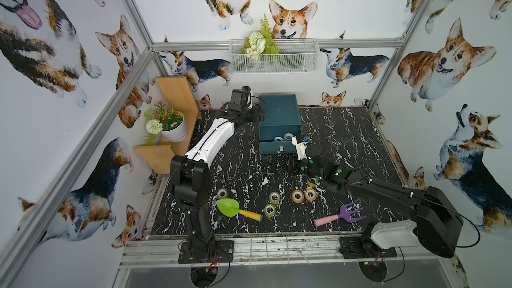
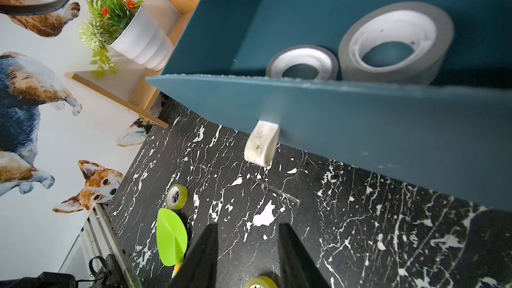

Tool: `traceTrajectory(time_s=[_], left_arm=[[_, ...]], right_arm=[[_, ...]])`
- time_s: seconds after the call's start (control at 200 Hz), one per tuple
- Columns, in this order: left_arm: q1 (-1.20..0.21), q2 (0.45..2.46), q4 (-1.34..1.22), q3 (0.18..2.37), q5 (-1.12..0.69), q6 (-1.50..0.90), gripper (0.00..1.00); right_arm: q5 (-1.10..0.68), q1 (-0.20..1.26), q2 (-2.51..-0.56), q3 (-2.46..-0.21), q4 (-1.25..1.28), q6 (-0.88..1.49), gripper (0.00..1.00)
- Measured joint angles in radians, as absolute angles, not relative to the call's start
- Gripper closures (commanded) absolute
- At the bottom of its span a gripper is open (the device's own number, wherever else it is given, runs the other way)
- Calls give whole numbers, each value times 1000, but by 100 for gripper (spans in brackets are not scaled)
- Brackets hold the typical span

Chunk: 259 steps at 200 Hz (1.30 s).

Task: Place the transparent tape into the drawer according to color
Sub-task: Close the drawer of the storage box.

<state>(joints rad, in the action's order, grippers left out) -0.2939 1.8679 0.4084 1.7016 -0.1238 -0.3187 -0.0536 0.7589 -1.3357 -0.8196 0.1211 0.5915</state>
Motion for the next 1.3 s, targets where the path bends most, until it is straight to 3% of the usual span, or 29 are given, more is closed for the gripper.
traceTrajectory(time_s=[0.365, 0.44, 1.296], left_arm=[[-294, 1880, 386, 1700, -147, -322, 43], [-294, 1885, 377, 1700, -152, -322, 51], [-296, 1925, 282, 1702, -186, -313, 59]], right_arm=[[-74, 761, -1380, -786, 200, 623, 59], [-72, 761, -1401, -795, 230, 629, 59], [-48, 648, -1662, -1007, 371, 595, 60]])
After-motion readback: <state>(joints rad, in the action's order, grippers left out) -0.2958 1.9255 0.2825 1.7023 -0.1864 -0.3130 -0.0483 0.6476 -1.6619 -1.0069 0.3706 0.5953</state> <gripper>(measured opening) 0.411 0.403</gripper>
